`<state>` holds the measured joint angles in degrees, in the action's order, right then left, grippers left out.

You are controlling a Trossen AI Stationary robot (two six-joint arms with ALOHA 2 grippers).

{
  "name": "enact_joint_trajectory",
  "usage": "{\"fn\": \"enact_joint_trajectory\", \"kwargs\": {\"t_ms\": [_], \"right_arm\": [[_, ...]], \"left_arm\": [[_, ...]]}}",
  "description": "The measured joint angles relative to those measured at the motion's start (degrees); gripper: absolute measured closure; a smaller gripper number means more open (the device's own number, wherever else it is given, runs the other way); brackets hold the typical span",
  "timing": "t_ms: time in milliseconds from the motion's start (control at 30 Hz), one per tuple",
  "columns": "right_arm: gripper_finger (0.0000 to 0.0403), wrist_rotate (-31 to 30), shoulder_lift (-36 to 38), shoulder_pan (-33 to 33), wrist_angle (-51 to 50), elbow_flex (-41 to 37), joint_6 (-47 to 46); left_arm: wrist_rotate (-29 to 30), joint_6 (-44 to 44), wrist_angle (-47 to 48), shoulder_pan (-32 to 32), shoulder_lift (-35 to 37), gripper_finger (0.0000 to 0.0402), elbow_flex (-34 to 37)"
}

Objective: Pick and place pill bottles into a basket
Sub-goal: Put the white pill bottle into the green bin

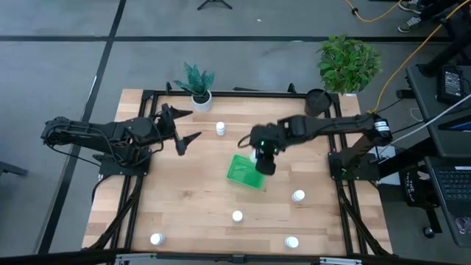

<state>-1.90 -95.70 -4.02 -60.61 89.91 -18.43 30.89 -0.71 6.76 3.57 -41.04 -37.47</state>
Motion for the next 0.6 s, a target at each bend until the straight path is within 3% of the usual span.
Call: {"fn": "enact_joint_trajectory", "kwargs": {"t_ms": [600], "right_arm": [[0.0250, 0.0, -13.3, -3.4, 2.4, -0.4, -2.2]], "left_arm": [[-5.5, -1.5, 0.6, 0.1, 0.0, 0.0002, 0.0]]}}
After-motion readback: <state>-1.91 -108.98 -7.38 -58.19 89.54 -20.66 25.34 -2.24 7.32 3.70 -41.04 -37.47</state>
